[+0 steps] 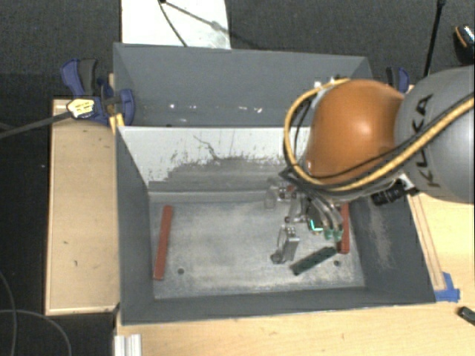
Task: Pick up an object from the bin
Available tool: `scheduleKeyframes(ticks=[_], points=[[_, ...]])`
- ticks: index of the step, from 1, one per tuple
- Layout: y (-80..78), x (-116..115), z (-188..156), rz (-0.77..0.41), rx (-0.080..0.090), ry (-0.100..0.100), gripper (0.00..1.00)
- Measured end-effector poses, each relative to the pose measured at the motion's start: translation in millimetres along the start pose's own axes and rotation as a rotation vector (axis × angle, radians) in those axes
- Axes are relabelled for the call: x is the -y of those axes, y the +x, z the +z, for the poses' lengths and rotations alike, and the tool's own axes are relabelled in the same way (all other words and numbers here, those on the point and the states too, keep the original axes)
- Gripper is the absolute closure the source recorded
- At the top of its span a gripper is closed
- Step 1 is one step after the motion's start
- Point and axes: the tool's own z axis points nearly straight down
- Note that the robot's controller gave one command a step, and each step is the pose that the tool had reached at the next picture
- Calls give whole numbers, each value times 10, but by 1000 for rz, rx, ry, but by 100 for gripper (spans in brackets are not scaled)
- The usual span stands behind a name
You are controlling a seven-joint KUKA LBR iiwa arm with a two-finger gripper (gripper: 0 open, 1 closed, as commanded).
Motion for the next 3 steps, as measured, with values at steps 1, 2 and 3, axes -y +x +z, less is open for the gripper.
scheduleKeyframes(ticks=[1,2,3], points=[[-604,1145,431,-120,10,4,0],[68,1937,1510,-15,-3,1,0],[-117,1483,1553,-519,11,1,0]])
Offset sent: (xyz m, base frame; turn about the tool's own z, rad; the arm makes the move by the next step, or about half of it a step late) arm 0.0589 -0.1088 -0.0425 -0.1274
